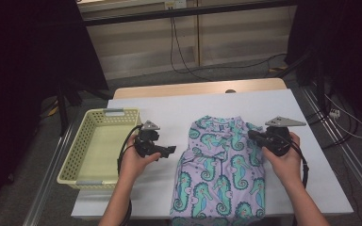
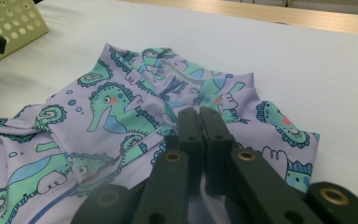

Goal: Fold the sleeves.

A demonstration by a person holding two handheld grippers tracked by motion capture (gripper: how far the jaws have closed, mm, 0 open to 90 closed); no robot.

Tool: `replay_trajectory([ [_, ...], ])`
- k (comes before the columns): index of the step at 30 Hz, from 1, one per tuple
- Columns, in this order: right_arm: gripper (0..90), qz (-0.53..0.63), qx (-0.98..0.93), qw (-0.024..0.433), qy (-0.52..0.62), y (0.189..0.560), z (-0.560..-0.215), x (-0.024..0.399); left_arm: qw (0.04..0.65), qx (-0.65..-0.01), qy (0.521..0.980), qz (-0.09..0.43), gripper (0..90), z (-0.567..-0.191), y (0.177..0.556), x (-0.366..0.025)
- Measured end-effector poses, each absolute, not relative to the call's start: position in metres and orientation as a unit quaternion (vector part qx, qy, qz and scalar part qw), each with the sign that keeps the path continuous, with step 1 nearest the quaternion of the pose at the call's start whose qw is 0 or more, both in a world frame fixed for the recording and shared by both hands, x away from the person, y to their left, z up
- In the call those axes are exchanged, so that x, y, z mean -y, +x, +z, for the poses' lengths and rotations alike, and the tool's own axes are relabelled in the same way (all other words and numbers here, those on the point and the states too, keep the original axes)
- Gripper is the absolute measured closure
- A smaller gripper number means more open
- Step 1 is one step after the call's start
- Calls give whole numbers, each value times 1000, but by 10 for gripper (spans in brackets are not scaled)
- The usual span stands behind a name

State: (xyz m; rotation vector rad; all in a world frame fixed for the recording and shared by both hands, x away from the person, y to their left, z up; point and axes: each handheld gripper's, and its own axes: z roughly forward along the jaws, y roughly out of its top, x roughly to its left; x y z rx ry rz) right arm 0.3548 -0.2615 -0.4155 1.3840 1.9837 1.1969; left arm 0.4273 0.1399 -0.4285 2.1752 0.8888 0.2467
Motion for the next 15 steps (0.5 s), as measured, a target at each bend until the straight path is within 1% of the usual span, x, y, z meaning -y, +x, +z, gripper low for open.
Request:
replay_trajectory([
  [15,890,443,-721,209,490,362,-416,245,380,-349,851,94,118,-430,427,-138],
])
